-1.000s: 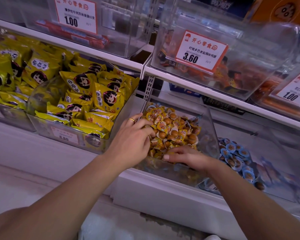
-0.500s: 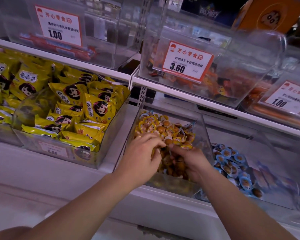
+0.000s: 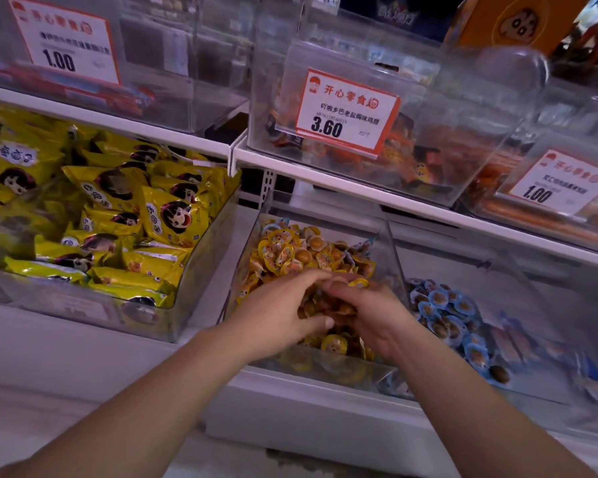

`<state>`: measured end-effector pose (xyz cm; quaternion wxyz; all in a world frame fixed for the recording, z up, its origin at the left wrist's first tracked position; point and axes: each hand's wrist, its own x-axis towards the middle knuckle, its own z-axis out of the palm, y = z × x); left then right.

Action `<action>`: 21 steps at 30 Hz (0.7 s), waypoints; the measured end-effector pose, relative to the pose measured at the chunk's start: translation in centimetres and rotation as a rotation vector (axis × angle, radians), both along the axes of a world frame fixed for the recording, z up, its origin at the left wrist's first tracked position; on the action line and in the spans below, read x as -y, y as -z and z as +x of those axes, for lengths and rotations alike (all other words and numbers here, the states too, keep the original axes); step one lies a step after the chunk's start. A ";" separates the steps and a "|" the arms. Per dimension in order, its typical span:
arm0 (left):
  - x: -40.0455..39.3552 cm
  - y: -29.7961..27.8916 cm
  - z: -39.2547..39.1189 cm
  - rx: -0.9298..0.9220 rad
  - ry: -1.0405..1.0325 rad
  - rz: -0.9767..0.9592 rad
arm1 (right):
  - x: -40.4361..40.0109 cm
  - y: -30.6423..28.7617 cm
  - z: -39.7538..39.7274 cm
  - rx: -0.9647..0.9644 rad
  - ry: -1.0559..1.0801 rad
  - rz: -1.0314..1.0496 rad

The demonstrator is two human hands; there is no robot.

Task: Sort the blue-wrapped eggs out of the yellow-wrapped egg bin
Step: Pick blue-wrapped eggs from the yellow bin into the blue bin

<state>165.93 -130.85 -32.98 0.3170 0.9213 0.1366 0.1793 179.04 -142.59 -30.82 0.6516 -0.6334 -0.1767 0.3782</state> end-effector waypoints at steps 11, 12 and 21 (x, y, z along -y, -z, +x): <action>-1.3 -1.7 -1.5 0.268 -0.264 -0.203 | 0.7 -1.2 0.8 1.059 -0.048 -0.607; -1.4 -1.9 -1.9 0.288 -0.270 -0.251 | 0.9 -1.1 0.7 1.223 -0.082 -0.704; -2.0 -3.3 -4.6 0.452 -0.357 -0.693 | 0.0 -0.8 -1.9 1.342 -0.465 -0.836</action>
